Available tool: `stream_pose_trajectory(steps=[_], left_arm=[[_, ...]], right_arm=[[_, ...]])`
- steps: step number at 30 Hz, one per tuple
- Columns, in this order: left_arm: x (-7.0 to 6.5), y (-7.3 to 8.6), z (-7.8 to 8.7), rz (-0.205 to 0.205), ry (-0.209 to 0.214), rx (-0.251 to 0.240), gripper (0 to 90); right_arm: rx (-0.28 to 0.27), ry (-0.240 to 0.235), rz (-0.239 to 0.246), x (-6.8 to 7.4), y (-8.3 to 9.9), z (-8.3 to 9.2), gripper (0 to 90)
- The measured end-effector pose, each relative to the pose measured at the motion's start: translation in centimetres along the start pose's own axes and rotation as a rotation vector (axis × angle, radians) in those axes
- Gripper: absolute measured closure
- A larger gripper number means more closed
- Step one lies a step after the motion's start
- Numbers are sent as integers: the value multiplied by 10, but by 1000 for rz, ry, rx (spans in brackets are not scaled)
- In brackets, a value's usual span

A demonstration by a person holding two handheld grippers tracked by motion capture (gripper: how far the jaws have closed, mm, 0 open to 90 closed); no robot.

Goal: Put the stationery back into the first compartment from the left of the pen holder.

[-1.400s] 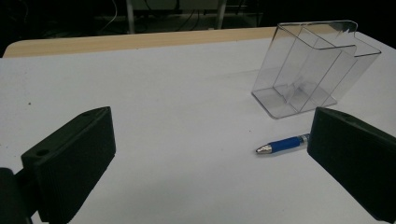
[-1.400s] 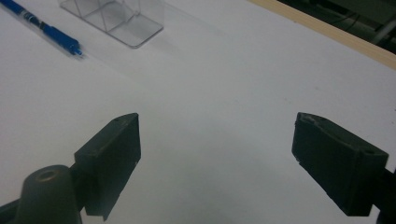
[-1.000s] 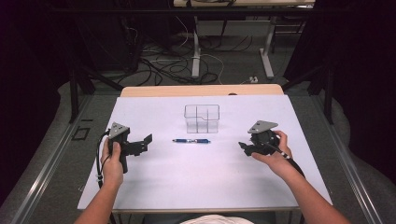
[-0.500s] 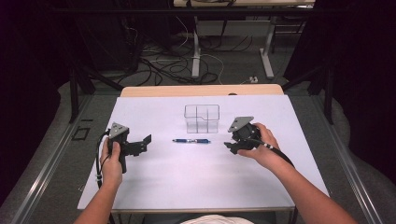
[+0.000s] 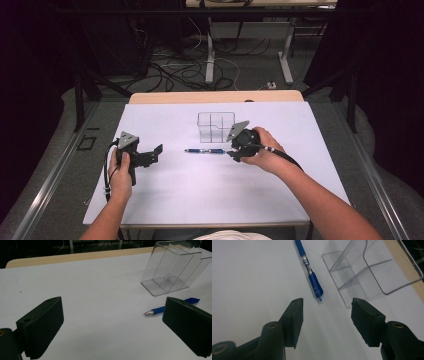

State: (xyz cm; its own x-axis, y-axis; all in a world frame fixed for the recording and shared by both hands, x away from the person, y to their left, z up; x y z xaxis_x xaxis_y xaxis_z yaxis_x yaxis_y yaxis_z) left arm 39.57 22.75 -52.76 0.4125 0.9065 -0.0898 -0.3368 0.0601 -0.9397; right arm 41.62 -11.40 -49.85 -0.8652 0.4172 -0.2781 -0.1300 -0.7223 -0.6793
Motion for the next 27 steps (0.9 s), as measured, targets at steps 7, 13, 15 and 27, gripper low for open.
stream_pose_trajectory(steps=[7, 13, 15, 27], left_arm=[[0, 0, 0, 4, 1, -1, 40], [0, 1, -1, 7, 6, 4, 42], [0, 1, -1, 8, 5, 3, 42], [0, 2, -2, 18, 5, 4, 43]], right_arm=[[34, -55, 58, 8, -17, -17, 451], [58, -81, 122, 13, -28, -30, 458], [64, -81, 142, 14, -31, -34, 445], [73, -88, 236, 18, -48, -56, 385]])
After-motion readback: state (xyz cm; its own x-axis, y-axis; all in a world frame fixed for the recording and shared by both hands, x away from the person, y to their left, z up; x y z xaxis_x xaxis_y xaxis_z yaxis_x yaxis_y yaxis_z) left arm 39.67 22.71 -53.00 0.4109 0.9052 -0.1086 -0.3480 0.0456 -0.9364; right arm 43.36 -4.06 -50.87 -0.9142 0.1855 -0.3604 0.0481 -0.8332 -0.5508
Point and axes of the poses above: each handheld gripper's, and its own axes: z roughly backward along the jaws, y roughly out of its underside, x roughly to its left, the point moved 3 cm from there along -z, roughly forward along the jaws, and after that the axes turned 9 degrees about -x, right-handed, at the moved point
